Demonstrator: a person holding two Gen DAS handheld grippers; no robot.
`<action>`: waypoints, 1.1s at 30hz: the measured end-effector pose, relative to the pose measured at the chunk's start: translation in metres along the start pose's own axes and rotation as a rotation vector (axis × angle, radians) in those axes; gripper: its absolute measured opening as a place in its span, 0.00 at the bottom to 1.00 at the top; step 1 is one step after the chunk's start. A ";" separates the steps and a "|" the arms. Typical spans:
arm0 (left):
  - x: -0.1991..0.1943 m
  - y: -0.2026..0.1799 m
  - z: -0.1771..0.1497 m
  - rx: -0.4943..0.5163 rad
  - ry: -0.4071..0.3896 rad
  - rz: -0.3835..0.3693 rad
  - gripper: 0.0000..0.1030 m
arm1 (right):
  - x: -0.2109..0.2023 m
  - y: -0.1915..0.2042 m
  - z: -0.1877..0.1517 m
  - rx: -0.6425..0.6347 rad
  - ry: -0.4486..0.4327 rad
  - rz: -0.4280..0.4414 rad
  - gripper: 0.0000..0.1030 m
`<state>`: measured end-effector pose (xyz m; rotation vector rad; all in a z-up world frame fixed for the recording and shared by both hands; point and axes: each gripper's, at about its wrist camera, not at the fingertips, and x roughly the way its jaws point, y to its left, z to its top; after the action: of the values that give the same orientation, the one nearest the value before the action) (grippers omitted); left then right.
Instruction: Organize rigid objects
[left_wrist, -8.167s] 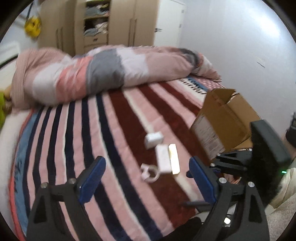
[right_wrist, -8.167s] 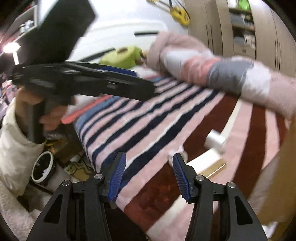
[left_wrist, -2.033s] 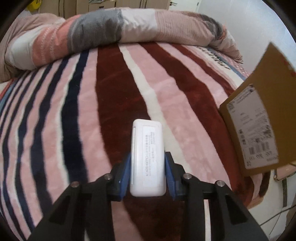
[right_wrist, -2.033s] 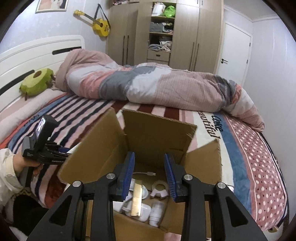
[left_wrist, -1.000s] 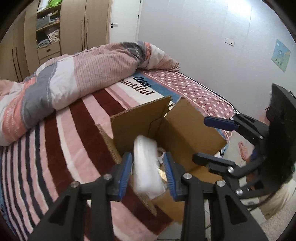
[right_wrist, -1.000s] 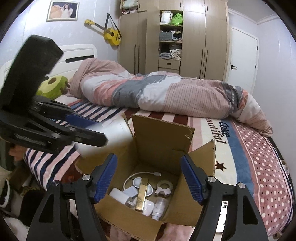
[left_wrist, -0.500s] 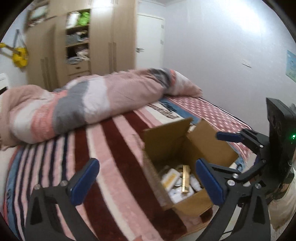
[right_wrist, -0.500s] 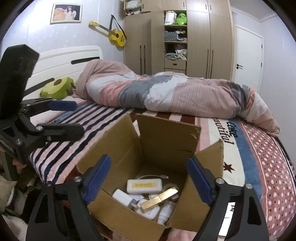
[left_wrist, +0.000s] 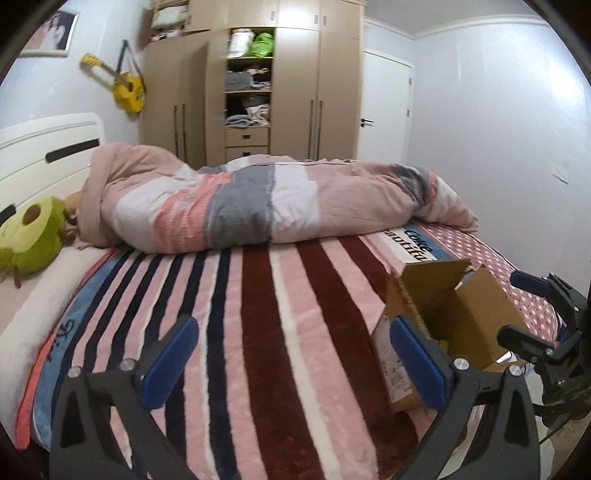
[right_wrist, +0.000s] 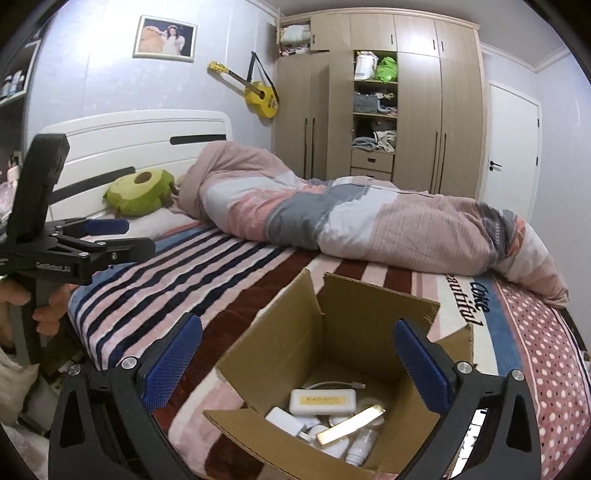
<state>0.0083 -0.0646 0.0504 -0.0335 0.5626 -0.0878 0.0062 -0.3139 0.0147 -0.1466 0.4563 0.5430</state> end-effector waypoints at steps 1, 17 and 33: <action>-0.001 0.003 -0.002 -0.007 0.000 0.007 0.99 | 0.001 0.002 0.001 -0.001 0.003 0.003 1.00; -0.002 0.021 -0.010 -0.044 0.006 0.040 0.99 | 0.014 0.014 -0.002 -0.018 0.036 0.033 1.00; -0.002 0.020 -0.009 -0.044 0.006 0.040 0.99 | 0.015 0.010 -0.004 -0.007 0.034 0.028 1.00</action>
<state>0.0028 -0.0442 0.0424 -0.0648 0.5711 -0.0367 0.0107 -0.2992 0.0039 -0.1562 0.4904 0.5698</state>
